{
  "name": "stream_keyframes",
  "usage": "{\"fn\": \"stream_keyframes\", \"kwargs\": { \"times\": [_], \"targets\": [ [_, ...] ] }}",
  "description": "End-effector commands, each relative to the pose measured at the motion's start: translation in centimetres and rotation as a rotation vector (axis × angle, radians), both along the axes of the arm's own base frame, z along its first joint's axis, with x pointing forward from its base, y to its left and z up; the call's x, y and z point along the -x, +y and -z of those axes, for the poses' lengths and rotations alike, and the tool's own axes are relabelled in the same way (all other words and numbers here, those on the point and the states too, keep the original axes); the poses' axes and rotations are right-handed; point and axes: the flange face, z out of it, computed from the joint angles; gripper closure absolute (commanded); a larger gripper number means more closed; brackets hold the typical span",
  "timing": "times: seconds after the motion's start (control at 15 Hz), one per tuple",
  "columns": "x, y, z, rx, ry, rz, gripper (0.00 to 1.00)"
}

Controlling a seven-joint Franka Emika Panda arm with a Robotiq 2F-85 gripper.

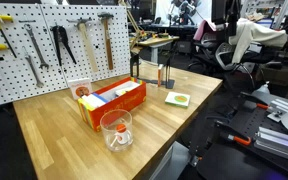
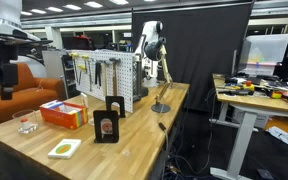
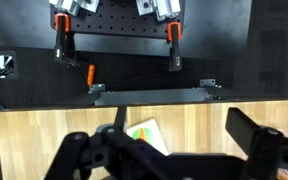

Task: Pick up the book in the back and place it inside the box

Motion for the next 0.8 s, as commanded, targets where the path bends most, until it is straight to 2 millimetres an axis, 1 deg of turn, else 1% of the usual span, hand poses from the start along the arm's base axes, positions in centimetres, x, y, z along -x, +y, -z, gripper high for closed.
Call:
{"fn": "stream_keyframes", "kwargs": {
  "times": [0.0, 0.47, 0.6, 0.73],
  "targets": [
    [0.0, 0.0, -0.1, 0.0, 0.001, 0.0, 0.0],
    [0.0, 0.0, -0.1, 0.0, 0.001, 0.0, 0.0],
    [-0.3, 0.3, 0.2, 0.009, 0.021, -0.01, 0.0],
    [-1.2, 0.9, 0.5, 0.003, 0.028, -0.014, 0.0]
  ]
}}
